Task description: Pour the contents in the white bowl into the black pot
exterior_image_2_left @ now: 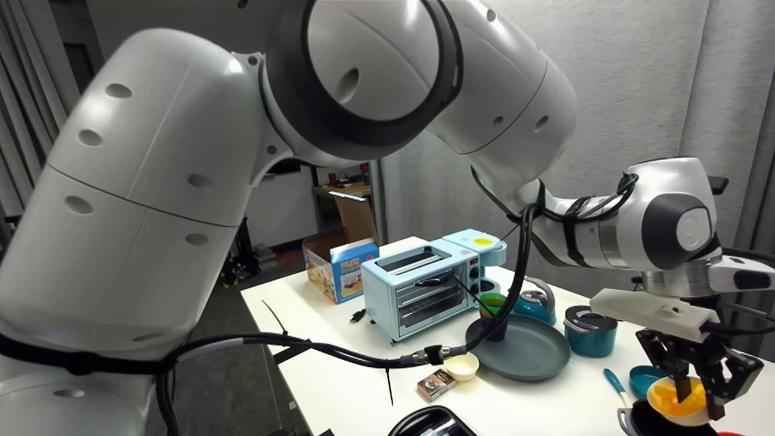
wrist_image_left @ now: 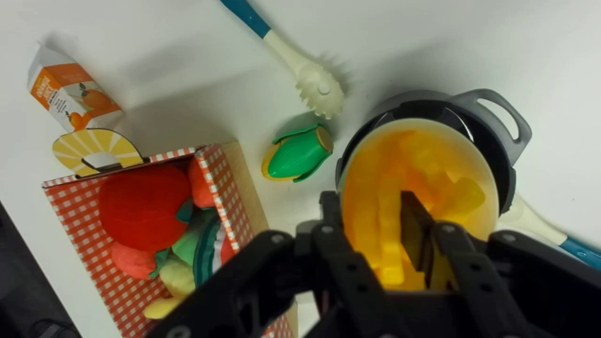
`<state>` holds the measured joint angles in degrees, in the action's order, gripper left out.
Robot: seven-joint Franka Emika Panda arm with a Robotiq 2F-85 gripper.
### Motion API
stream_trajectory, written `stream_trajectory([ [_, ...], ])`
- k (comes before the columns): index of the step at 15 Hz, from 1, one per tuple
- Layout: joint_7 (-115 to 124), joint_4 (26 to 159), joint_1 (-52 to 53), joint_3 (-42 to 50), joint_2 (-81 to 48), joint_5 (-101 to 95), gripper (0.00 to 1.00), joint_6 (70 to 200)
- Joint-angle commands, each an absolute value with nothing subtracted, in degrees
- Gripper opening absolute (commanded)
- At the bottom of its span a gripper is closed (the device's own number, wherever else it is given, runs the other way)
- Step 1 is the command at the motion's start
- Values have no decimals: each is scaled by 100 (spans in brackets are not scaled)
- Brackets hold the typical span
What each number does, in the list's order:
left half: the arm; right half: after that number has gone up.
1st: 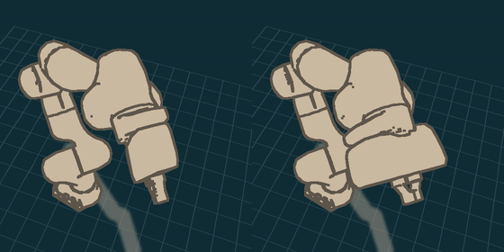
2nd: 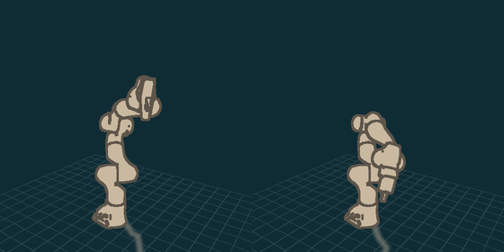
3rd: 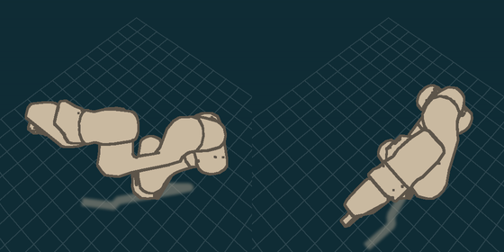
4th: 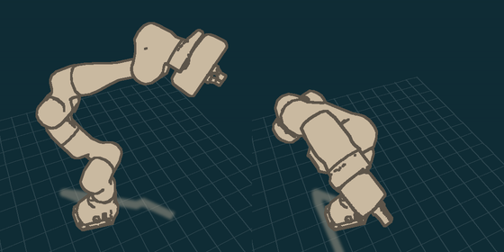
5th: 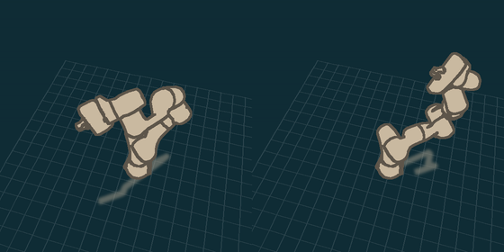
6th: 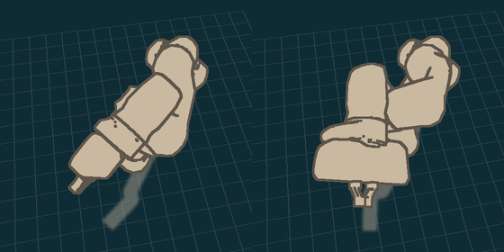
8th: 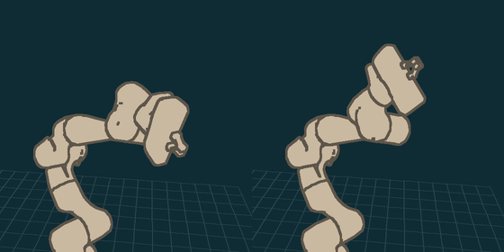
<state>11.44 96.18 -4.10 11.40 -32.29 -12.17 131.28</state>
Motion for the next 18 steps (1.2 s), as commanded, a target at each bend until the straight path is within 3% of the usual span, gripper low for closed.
stream_trajectory([
  [1,1720,9531,-29,1394,-3394,-1830,10,13319],
  [8,3097,9619,857,2061,-3675,-3739,10,13510],
  [18,4499,9833,1119,1823,-3833,-5979,10,13189],
])
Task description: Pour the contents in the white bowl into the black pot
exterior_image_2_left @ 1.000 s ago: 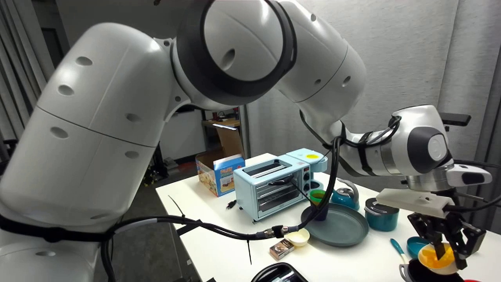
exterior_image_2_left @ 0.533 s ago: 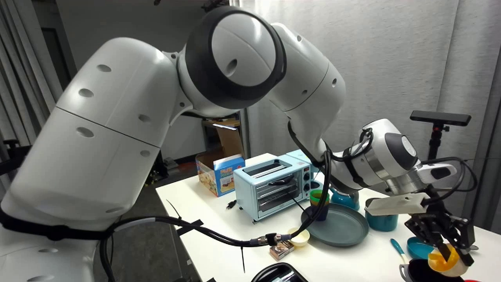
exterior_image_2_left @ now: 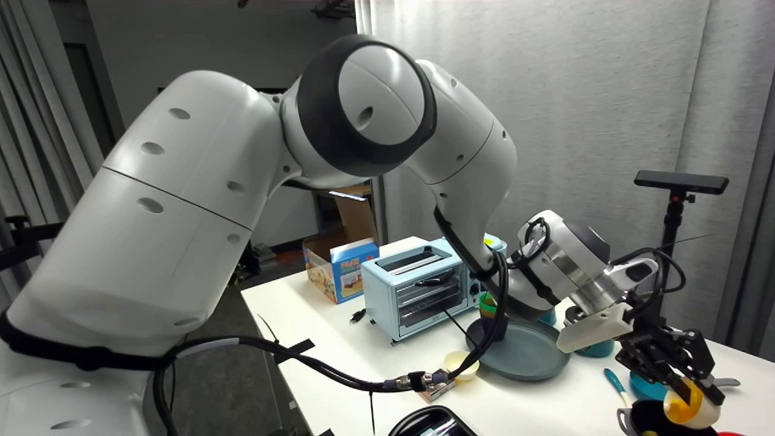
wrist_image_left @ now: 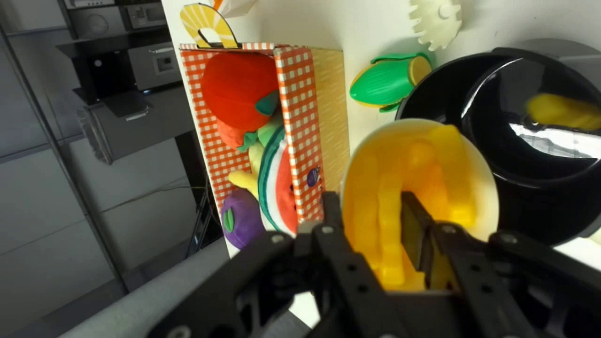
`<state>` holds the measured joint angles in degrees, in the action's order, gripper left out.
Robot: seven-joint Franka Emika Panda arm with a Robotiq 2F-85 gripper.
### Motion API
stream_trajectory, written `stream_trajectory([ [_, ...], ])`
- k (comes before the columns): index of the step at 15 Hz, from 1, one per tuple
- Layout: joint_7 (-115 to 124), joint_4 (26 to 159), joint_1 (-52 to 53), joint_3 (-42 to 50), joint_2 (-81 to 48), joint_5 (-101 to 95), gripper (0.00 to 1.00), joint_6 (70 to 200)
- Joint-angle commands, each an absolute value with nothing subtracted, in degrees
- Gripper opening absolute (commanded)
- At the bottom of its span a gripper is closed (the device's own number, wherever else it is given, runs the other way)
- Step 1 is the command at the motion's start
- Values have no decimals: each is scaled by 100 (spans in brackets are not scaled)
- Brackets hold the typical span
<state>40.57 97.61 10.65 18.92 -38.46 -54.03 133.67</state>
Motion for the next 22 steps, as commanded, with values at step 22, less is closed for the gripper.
stream_trajectory([
  [22,6233,10207,946,426,-3608,-8381,10,10605],
])
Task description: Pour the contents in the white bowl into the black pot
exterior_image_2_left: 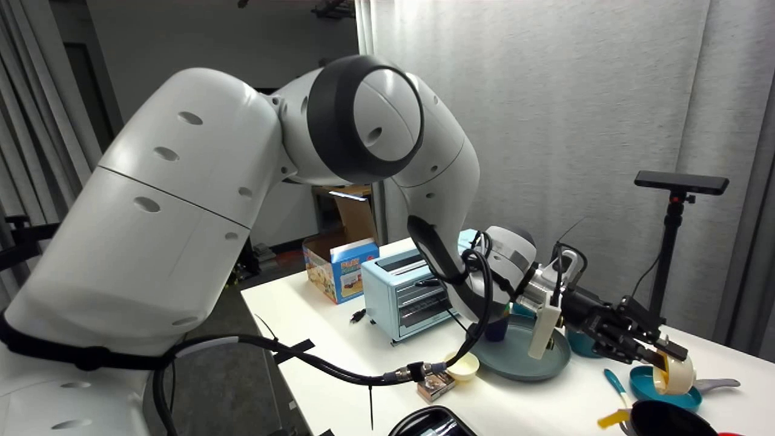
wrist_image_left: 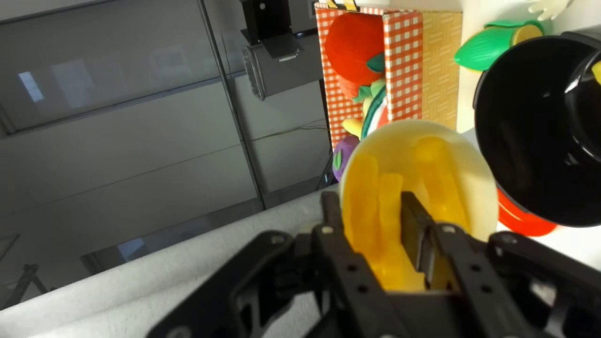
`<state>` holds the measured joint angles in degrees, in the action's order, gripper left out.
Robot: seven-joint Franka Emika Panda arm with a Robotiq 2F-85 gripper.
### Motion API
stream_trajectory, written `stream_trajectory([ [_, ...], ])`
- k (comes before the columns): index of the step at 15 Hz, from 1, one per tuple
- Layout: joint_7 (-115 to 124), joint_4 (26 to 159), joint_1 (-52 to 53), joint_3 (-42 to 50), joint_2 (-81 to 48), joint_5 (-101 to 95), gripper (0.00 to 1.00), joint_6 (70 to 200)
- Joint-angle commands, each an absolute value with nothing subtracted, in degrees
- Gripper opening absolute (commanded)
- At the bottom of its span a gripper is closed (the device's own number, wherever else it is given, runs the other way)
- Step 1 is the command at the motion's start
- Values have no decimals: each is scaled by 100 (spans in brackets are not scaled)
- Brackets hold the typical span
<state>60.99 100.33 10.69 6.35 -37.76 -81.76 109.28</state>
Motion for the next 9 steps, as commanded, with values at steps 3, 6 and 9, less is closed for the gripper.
stream_trajectory([
  [3,6205,10208,903,315,-3611,-8324,10,10390],
  [6,6243,10211,907,283,-3621,-8393,10,10223],
  [9,6208,10207,912,259,-3625,-8375,10,10053],
])
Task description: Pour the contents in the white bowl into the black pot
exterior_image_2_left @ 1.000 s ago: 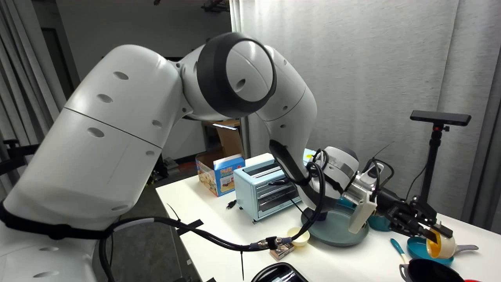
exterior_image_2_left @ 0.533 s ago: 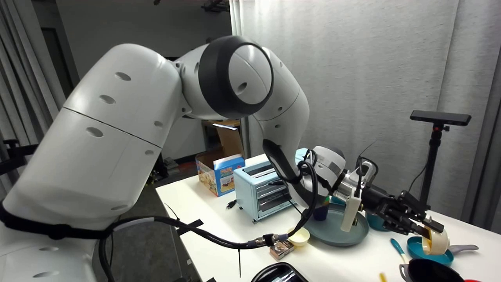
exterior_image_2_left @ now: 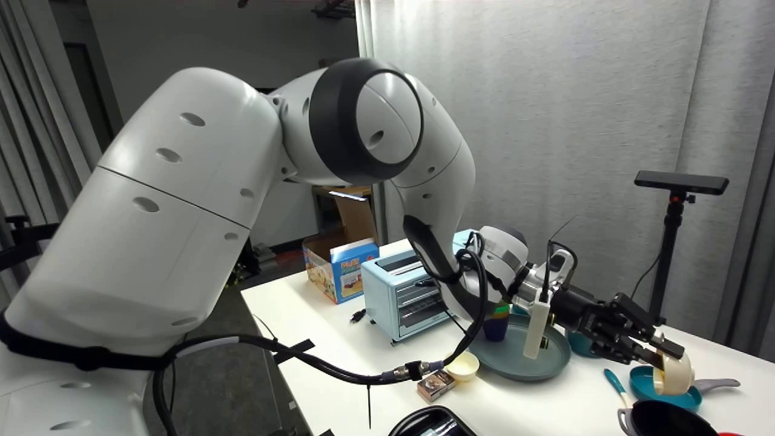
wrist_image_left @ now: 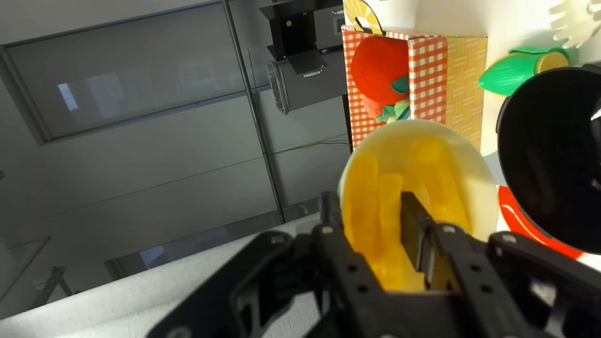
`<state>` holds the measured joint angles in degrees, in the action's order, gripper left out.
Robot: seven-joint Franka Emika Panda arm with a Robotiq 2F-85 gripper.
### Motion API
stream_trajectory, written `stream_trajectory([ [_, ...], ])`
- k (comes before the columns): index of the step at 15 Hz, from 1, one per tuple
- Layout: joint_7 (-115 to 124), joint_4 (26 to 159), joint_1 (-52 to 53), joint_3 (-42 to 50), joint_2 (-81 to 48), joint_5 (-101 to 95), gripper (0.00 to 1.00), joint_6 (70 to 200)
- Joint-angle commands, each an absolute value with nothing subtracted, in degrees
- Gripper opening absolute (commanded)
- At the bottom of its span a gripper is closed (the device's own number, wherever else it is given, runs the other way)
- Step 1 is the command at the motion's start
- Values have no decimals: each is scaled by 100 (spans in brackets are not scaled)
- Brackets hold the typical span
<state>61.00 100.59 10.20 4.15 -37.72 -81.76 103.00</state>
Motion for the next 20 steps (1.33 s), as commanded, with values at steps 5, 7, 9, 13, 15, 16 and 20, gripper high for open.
stream_trajectory([
  [5,6287,10190,928,220,-3644,-8345,10,9735],
  [7,6332,10194,942,220,-3650,-8441,10,9637],
  [9,6372,10196,950,219,-3656,-8575,10,9547],
  [13,6370,10199,920,177,-3655,-8675,10,9447],
  [15,6355,10201,907,161,-3653,-8689,10,9458],
  [16,6356,10202,900,154,-3652,-8687,10,9470],
  [20,6391,10200,798,50,-3636,-8512,10,9665],
])
